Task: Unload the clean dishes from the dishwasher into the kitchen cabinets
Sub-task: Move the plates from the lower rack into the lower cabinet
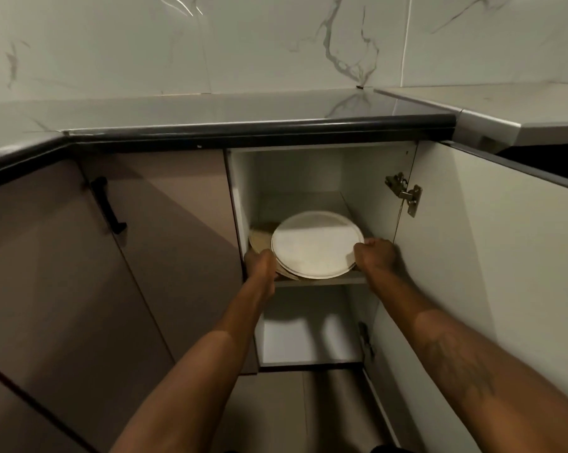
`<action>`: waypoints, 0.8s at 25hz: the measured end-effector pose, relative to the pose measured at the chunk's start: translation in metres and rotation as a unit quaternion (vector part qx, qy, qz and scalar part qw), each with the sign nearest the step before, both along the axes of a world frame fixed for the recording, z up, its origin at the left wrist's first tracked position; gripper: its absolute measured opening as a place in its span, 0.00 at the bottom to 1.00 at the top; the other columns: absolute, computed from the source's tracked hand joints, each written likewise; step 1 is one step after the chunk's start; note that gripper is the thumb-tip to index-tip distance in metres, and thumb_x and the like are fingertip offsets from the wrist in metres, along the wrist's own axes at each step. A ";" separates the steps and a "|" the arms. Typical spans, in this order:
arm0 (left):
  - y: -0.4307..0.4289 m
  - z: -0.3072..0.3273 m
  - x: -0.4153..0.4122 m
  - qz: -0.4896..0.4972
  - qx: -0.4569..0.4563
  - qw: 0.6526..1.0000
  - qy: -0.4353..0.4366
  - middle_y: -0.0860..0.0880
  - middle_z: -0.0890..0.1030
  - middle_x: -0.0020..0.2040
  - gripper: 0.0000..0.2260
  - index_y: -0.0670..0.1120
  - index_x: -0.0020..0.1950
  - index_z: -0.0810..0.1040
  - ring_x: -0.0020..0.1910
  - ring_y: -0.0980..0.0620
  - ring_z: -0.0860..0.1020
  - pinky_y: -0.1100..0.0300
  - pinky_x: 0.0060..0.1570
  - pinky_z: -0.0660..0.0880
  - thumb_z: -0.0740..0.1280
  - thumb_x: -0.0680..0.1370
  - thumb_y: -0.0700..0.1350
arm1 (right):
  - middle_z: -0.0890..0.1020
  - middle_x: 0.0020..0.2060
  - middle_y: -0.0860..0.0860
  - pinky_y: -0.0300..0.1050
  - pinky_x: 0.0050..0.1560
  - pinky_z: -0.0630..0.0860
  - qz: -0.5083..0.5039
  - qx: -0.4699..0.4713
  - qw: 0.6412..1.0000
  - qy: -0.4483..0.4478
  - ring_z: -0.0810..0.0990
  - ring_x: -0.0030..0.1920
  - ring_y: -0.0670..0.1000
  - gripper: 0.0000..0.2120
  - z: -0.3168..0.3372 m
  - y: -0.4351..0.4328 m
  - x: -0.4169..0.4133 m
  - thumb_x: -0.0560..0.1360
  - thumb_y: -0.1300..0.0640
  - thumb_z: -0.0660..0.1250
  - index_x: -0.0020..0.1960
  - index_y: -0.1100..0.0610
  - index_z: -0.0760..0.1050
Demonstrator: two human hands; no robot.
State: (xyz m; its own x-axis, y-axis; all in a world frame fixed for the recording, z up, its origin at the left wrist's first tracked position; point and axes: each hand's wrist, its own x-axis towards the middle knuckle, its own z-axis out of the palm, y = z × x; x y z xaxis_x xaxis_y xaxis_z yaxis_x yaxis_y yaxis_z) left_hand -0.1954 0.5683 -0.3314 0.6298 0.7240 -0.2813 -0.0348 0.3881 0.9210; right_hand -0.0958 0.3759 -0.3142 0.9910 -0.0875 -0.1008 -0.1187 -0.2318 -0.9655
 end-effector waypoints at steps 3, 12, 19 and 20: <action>0.002 0.017 0.001 0.036 0.237 0.968 0.077 0.44 0.79 0.59 0.22 0.43 0.70 0.73 0.57 0.42 0.78 0.59 0.55 0.73 0.61 0.76 0.35 | 0.83 0.55 0.58 0.45 0.48 0.79 -0.075 0.026 0.992 -0.096 0.83 0.54 0.58 0.13 0.005 0.009 0.010 0.75 0.66 0.69 0.59 0.60 0.78; -0.003 0.015 0.011 -0.111 0.705 0.663 0.226 0.39 0.81 0.49 0.30 0.49 0.76 0.63 0.44 0.36 0.81 0.46 0.45 0.80 0.61 0.74 0.34 | 0.82 0.41 0.56 0.52 0.31 0.78 0.030 -0.145 0.902 -0.405 0.80 0.35 0.58 0.12 -0.014 0.021 0.017 0.82 0.56 0.59 0.64 0.48 0.71; -0.005 -0.020 0.032 -0.204 0.787 0.534 0.232 0.43 0.78 0.63 0.24 0.49 0.73 0.68 0.56 0.40 0.79 0.50 0.52 0.76 0.66 0.77 0.46 | 0.85 0.52 0.55 0.51 0.39 0.83 0.196 -0.394 0.743 -0.504 0.85 0.43 0.56 0.22 -0.047 0.001 0.029 0.76 0.62 0.68 0.69 0.51 0.73; -0.002 -0.024 0.036 -0.216 0.771 0.553 0.231 0.44 0.79 0.61 0.22 0.49 0.71 0.70 0.55 0.41 0.79 0.51 0.51 0.76 0.66 0.78 0.51 | 0.85 0.55 0.54 0.51 0.39 0.83 0.209 -0.421 0.727 -0.500 0.86 0.46 0.56 0.26 -0.051 0.002 0.031 0.73 0.63 0.70 0.69 0.50 0.73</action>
